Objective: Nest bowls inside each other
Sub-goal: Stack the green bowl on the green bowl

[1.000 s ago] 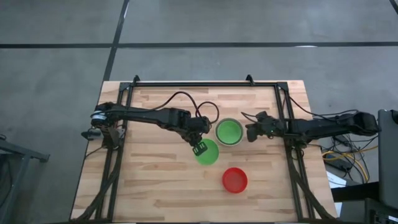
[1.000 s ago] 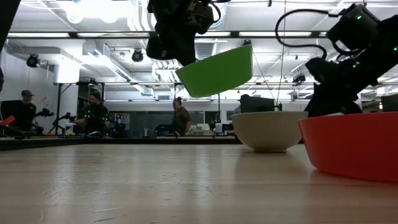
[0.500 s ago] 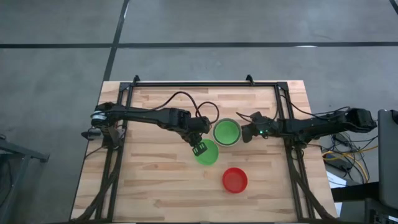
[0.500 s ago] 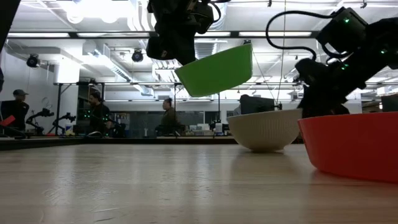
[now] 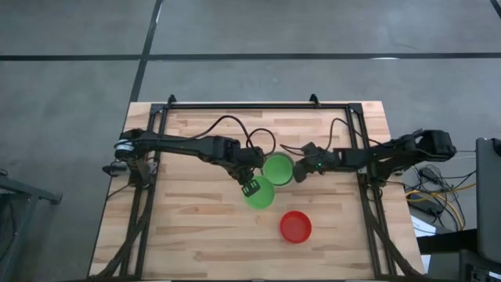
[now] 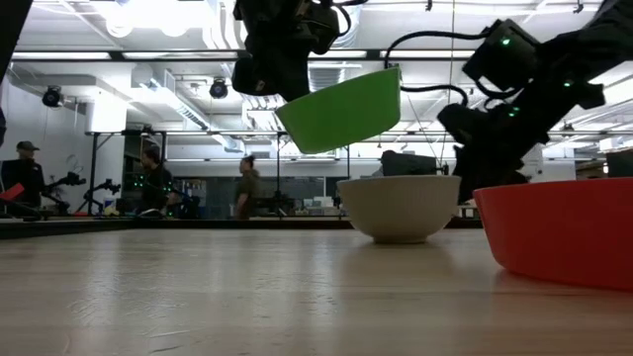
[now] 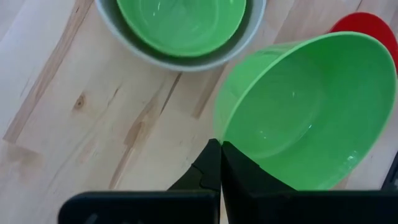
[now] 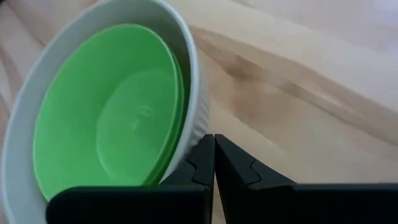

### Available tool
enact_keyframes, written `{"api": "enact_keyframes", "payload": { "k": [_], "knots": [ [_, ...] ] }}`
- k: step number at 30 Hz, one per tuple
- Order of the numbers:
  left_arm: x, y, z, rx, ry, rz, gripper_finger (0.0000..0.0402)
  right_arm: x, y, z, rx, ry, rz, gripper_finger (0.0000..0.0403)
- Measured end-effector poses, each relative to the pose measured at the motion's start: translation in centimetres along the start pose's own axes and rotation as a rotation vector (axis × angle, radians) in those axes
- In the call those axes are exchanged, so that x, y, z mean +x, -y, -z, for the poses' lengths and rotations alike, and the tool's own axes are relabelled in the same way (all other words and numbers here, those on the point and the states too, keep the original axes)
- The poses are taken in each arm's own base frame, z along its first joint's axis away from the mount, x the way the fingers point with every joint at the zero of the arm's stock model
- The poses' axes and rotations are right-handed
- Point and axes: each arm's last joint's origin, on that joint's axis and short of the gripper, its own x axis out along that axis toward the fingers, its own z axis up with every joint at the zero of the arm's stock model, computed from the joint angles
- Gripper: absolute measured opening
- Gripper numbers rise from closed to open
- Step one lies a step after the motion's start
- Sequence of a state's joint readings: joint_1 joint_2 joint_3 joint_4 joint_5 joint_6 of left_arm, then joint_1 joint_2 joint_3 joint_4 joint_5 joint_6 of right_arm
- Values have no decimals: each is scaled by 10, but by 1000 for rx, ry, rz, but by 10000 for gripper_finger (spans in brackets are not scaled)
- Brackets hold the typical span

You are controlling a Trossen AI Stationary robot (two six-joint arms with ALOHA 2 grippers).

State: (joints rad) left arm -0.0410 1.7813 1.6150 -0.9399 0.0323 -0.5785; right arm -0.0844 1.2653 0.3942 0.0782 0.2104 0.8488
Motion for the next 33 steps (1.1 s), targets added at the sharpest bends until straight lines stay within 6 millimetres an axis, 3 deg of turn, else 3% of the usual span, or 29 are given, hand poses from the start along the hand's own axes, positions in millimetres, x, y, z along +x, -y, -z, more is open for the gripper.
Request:
{"api": "enact_keyframes", "payload": {
  "k": [10, 22, 29, 33],
  "knots": [
    [0, -1, 2, -5, -17, -8, 1, 16, -29, -21, -59, 97, -134, 8],
    [0, -2, 4, -4, -39, -23, 1, 25, -22, -24, -44, 31, -138, 8],
    [0, -1, 4, -4, -34, -19, 1, 26, -24, -20, -18, -23, -182, 8],
    [0, -1, 4, -4, -33, -20, 1, 25, -31, -27, -13, 23, -230, 8]
  ]
}}
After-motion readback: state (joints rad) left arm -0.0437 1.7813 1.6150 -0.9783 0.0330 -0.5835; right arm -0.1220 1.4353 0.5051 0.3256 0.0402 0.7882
